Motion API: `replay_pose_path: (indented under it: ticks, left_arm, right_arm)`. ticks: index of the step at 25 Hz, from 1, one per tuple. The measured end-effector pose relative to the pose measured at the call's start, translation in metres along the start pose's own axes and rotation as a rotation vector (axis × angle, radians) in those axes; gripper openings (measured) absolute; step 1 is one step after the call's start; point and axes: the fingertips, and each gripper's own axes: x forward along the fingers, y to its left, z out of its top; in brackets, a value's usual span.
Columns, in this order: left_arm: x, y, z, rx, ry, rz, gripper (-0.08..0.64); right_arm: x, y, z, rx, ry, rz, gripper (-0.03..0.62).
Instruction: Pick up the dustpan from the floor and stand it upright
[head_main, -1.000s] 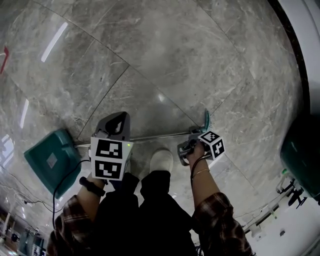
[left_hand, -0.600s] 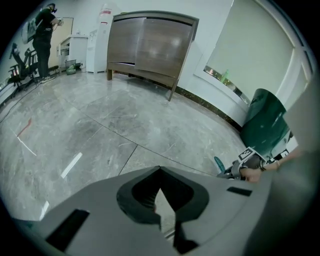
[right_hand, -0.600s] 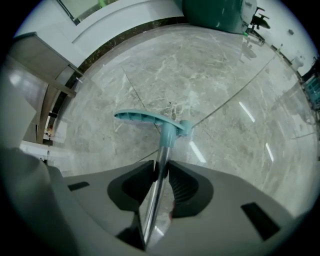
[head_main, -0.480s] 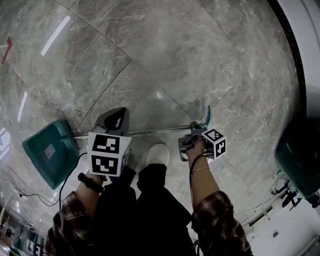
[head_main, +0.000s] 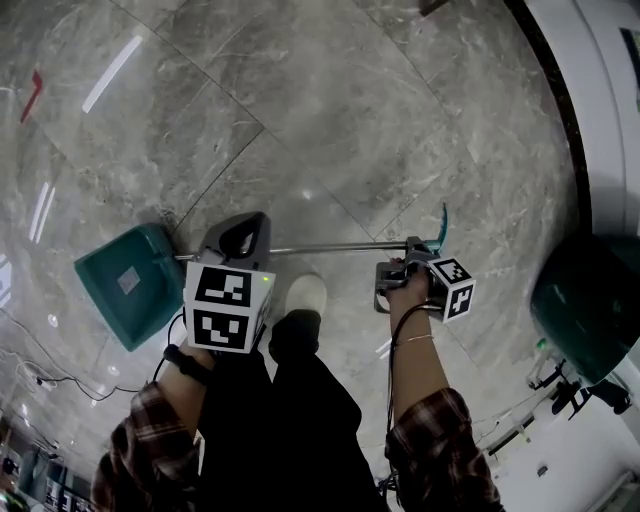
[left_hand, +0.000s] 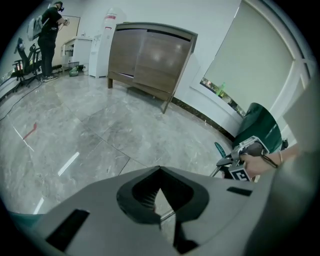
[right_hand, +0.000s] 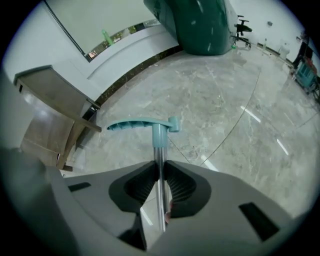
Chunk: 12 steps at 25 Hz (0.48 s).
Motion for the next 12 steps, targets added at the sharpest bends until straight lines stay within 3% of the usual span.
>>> replay_pose_path:
  ticks: [12]
  left_arm:
    - [-0.126, -0.016, 0.056, 0.008, -0.050, 0.030, 0.002]
  right_arm:
    - [-0.145, 0.064, 0.055, 0.077, -0.153, 0.075, 0.086]
